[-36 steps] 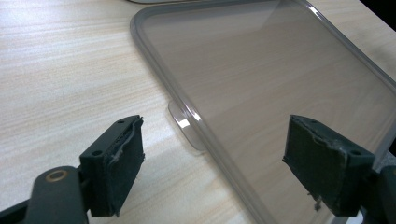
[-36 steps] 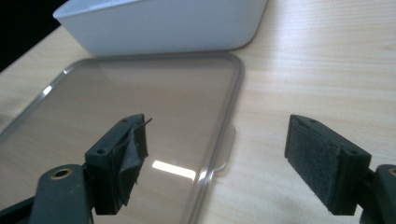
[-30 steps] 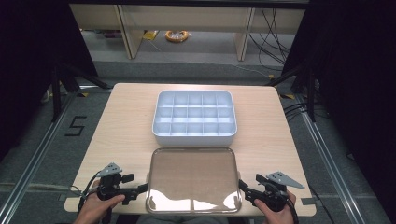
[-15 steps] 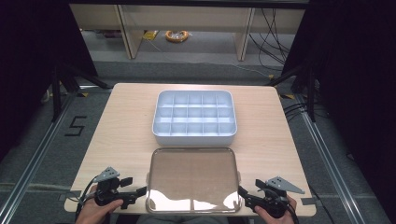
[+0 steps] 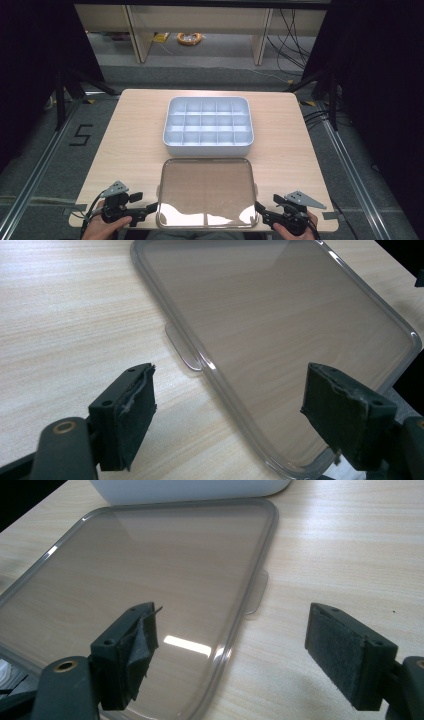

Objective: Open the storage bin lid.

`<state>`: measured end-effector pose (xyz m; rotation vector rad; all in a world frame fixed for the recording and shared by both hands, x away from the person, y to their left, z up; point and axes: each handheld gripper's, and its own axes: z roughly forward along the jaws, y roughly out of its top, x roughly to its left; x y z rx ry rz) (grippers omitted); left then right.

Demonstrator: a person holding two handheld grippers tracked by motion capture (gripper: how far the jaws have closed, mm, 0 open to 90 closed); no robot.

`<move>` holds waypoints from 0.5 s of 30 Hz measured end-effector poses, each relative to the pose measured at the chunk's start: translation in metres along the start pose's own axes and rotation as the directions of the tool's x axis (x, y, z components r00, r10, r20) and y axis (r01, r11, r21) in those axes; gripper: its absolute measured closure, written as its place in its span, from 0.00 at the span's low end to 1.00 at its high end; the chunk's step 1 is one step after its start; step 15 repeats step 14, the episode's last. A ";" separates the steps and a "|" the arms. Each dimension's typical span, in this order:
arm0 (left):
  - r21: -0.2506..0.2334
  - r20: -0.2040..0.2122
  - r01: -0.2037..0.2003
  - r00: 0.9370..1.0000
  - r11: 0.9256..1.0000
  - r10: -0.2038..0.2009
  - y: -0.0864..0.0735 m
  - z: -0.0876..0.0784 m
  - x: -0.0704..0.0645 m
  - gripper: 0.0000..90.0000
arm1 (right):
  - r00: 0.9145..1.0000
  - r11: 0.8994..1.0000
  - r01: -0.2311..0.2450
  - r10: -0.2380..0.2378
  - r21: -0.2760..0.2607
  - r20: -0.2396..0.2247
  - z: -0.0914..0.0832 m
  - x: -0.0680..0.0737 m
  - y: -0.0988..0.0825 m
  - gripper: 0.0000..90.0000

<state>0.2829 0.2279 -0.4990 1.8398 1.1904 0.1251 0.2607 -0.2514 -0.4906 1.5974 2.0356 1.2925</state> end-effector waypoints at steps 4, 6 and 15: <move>0.001 0.003 0.002 1.000 1.000 -0.002 0.000 0.001 -0.001 0.23 | 1.000 1.000 0.021 -0.021 -0.009 -0.002 0.000 -0.004 0.000 0.24; 0.015 0.008 -0.008 1.000 1.000 0.007 -0.001 0.001 0.000 0.23 | 1.000 1.000 0.023 -0.023 -0.010 0.007 0.000 -0.004 0.000 0.24; 0.011 0.015 -0.005 1.000 1.000 0.005 -0.001 0.002 -0.002 0.23 | 0.999 0.999 -0.033 0.033 0.007 -0.014 -0.001 -0.002 0.000 0.25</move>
